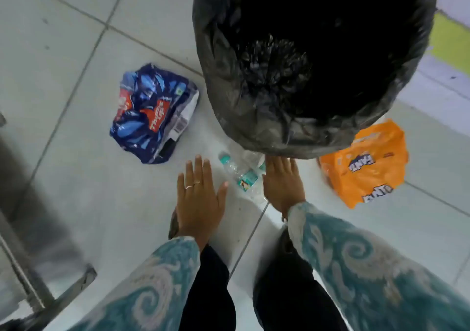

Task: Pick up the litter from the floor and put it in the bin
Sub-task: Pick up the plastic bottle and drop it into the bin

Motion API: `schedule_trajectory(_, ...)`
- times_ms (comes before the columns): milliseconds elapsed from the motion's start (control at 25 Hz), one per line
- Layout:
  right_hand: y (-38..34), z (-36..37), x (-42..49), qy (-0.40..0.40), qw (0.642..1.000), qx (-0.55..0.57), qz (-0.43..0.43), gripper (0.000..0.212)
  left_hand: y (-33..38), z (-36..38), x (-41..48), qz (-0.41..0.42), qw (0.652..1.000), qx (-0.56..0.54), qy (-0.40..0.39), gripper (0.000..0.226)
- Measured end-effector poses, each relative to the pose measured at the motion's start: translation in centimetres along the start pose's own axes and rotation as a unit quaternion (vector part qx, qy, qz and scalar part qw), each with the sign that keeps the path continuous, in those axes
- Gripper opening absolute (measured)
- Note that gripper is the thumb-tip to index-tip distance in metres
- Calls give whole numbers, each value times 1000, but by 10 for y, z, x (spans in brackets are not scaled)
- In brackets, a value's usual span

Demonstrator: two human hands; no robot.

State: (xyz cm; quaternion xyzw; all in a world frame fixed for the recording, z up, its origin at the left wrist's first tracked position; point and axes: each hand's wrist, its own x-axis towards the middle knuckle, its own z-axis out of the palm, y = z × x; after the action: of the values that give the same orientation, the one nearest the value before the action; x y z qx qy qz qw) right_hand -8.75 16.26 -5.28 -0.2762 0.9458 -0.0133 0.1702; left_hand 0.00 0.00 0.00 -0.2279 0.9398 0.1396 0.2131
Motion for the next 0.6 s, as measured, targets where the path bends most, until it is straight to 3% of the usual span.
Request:
schedule_trajectory(80,3,19,20,-9,998,21,64,57,7,15,10,-14,1000,-13,-22,77)
schedule_trajectory(200,2,30,33,-51,993,58,86,44,1,32,9,-6,1000,11,-18,77)
schedule_trajectory(280,-3,22,23,-27,993,69,89,49,-7,27,3,-24,999,24,-24,74)
schedule_trajectory(440,-26,-48,-18,33,985,171,16,62,-11,-31,-20,-99,994,27,-24,65)
schedule_trajectory(600,-77,-169,-50,151,911,363,-124,35,-15,-85,-55,-107,994,-20,-21,59)
